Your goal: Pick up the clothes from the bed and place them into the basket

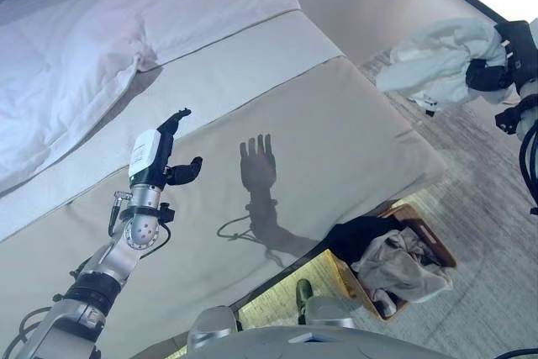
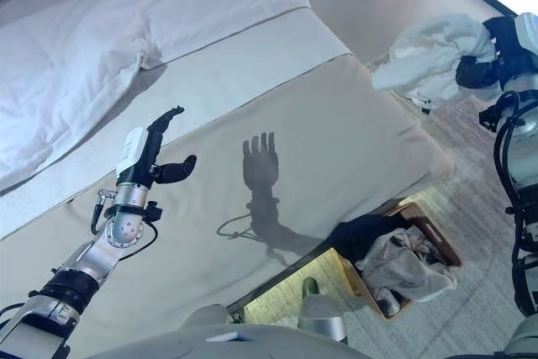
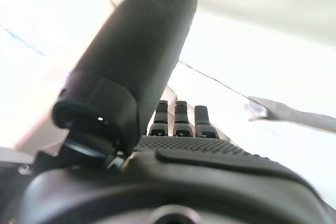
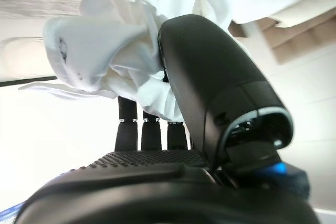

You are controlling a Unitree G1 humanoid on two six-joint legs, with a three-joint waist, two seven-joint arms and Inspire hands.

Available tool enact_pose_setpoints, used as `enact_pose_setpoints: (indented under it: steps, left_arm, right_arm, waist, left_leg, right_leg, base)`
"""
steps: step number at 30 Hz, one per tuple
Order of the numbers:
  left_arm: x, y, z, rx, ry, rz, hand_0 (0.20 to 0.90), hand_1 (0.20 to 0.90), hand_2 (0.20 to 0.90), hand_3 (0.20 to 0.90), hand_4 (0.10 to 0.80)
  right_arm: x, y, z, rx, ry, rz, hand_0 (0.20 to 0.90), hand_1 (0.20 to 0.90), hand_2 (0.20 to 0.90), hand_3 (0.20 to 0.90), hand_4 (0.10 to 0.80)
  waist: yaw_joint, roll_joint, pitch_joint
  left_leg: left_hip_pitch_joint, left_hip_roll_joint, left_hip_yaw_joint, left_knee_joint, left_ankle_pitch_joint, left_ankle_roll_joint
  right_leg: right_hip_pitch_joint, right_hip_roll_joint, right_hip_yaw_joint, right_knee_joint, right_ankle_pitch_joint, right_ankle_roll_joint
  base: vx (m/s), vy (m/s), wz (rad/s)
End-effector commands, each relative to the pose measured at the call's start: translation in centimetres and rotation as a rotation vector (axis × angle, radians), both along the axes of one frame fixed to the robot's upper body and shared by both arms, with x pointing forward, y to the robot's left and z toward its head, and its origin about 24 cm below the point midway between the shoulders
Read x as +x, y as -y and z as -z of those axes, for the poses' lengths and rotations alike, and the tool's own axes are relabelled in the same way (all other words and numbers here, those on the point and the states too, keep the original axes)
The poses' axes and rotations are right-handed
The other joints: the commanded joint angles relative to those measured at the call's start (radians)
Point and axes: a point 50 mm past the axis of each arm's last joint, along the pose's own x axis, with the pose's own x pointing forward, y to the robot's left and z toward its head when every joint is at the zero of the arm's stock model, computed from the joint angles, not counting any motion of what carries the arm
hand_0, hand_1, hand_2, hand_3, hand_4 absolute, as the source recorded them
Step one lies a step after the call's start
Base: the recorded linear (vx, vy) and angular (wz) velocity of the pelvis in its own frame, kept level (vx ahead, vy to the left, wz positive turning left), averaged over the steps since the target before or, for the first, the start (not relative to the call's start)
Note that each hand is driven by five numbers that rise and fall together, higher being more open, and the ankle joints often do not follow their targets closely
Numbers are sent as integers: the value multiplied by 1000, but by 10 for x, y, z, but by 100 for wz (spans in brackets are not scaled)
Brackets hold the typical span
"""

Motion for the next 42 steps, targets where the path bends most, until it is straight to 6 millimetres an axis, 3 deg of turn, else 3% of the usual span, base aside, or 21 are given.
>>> enact_pose_setpoints:
  steps: [1,5,12,26,42]
  left_arm:
    - [-5,-5,2,4,42,-14,900,900,900,900,800]
    - [-5,-4,6,-2,28,-28,900,900,900,900,800]
    - [-4,-9,18,20,-107,-34,900,900,900,900,800]
    - [8,5,20,0,-163,-6,900,900,900,900,800]
    - [9,7,21,-3,-181,-4,900,900,900,900,800]
  right_arm:
    - [-20,0,-52,-158,163,-34,300,300,300,200,100]
    - [-27,6,-42,-165,116,-25,300,300,300,200,100]
    - [-39,27,18,-18,-73,-5,300,300,300,200,100]
    - [-40,48,103,249,-305,118,300,300,300,200,100]
    - [-40,42,135,271,-423,162,300,300,300,200,100]
  waist:
    - [-35,-42,-161]
    - [-60,-42,-171]
    - [-87,-42,-178]
    - [-72,-5,-185]
    - [-48,6,-173]
  left_leg:
    - [-20,14,29,51,-129,-40]
    - [-23,13,47,61,-140,-36]
    - [-22,18,67,81,-152,-34]
    - [-17,19,64,57,-138,-41]
    - [-28,12,53,49,-126,-39]
  right_leg:
    - [-85,11,22,12,17,92]
    - [-97,26,52,13,16,90]
    - [-106,43,78,14,16,85]
    - [-98,53,61,-2,19,79]
    - [-100,46,40,-9,24,77]
  base:
    - [-17,16,-36]
    - [-2,15,-8]
    - [-31,-22,-27]
    - [-28,-3,-4]
    - [-6,-8,6]
